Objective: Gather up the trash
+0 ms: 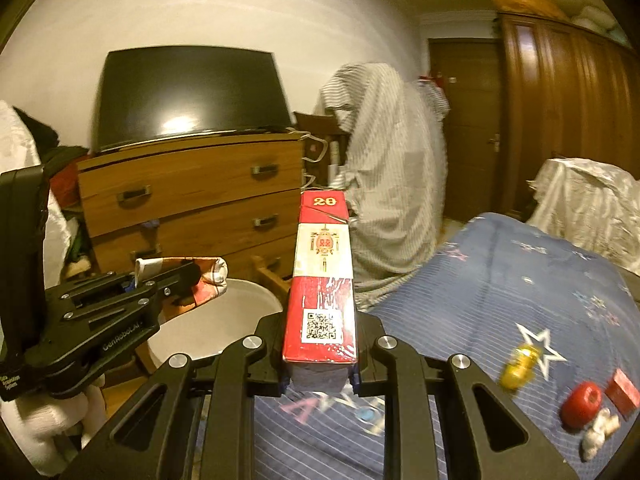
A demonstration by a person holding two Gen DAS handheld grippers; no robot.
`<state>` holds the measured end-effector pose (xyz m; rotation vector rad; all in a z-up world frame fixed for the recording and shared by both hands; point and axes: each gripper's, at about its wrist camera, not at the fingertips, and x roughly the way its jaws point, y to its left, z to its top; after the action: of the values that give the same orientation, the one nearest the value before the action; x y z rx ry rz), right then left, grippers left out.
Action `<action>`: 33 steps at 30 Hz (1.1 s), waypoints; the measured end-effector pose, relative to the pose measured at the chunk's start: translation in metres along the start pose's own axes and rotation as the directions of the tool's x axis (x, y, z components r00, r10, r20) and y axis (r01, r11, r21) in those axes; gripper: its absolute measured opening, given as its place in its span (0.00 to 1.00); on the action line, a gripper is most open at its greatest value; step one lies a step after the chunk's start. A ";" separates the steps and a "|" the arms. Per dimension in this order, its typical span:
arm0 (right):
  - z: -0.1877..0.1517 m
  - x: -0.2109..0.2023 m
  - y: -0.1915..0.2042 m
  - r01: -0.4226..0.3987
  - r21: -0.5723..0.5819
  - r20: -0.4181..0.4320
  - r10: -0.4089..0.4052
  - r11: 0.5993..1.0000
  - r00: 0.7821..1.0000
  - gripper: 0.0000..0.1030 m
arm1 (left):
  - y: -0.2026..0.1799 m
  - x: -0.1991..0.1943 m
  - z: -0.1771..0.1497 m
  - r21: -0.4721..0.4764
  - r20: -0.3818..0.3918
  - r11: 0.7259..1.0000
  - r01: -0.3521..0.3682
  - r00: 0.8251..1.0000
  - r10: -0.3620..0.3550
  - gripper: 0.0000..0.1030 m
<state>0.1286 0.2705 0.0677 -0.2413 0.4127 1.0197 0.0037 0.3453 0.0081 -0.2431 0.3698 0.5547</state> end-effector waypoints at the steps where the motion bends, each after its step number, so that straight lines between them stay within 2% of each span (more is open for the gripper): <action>1: 0.004 0.005 0.005 -0.009 -0.005 -0.006 0.009 1.000 1.000 0.22 | 0.009 0.001 0.003 -0.007 -0.004 1.000 -0.011 1.000 0.011 0.09; 8: 0.040 0.073 0.048 -0.107 -0.032 -0.120 0.103 0.994 0.988 0.22 | 0.054 0.015 0.011 -0.032 -0.058 0.998 -0.061 0.997 0.059 0.09; 12: 0.051 0.118 0.063 -0.163 -0.022 -0.223 0.154 0.986 0.962 0.22 | 0.078 0.035 0.016 -0.047 -0.111 0.996 -0.075 0.991 0.070 0.09; 18: 0.054 0.191 0.083 -0.224 -0.004 -0.395 0.204 0.975 0.896 0.22 | 0.100 0.065 0.019 -0.059 -0.187 0.995 -0.076 0.980 0.063 0.09; 20: 0.050 0.207 0.083 -0.228 -0.002 -0.434 0.205 0.974 0.877 0.22 | 0.107 0.073 0.017 -0.064 -0.206 0.995 -0.076 0.977 0.061 0.09; 22: 0.045 0.227 0.085 -0.239 0.014 -0.485 0.215 0.971 0.848 0.22 | 0.115 0.082 0.014 -0.076 -0.229 0.994 -0.073 0.972 0.054 0.09; 25: 0.033 0.249 0.087 -0.237 0.019 -0.539 0.209 0.971 0.816 0.22 | 0.126 0.095 0.007 -0.094 -0.268 0.993 -0.073 0.962 0.046 0.09; 28: 0.022 0.263 0.090 -0.237 0.005 -0.570 0.198 0.971 0.797 0.22 | 0.133 0.107 0.001 -0.092 -0.300 0.993 -0.075 0.953 0.044 0.09; 33: 0.012 0.274 0.092 -0.241 0.001 -0.587 0.196 0.970 0.786 0.22 | 0.143 0.119 -0.007 -0.098 -0.332 0.992 -0.080 0.942 0.044 0.09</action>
<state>0.1770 0.5330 -0.0430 -0.5950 0.9860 1.1826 0.0163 0.5160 -0.0637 -0.4349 0.6752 0.5983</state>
